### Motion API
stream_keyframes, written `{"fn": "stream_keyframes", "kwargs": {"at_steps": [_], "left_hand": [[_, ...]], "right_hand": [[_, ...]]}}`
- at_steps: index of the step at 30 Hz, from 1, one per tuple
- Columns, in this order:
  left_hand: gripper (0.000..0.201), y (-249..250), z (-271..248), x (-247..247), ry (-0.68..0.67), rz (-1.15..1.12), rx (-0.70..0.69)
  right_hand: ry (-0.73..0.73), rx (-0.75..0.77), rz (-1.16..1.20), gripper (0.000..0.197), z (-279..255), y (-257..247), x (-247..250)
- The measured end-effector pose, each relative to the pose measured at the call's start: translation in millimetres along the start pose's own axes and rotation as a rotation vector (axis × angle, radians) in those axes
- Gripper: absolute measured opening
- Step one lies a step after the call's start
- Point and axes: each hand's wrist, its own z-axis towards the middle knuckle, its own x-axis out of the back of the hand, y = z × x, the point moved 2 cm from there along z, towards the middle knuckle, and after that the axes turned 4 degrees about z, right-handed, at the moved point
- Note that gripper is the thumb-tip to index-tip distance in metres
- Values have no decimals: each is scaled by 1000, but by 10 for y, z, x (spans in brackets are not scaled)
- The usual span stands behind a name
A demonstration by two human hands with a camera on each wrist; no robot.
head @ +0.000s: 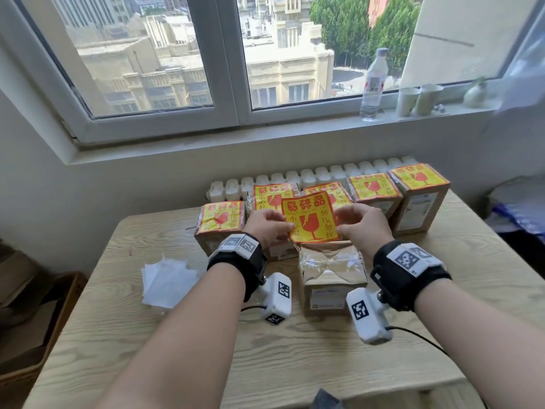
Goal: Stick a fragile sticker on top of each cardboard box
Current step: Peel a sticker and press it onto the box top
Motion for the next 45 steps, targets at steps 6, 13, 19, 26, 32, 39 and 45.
{"fn": "stream_keyframes", "kwargs": {"at_steps": [6,13,19,26,32,39,45], "left_hand": [[29,-41,14,-238,-94,12,-4],[27,-157,16,-334,-98,67,-43],[14,-142,-85,-383,-100,79,-64],[28,-225,-119,-397,-56,186,-49],[35,-383,-158,-442,-32,276,-60],[35,-442,-180,-477,-5,389,-88],[34,-451,-190,-503,-14,461,-80]], "right_hand": [[56,-21,-16,23,-49,148,192],[29,-78,0,26,-70,364,310],[7,-83,54,30,-112,357,288],[-2,-78,26,31,-165,463,227],[-19,-85,-32,31,-245,538,193],[-52,-47,-65,35,-323,598,216],[-59,-22,-143,33,-346,592,199]]}}
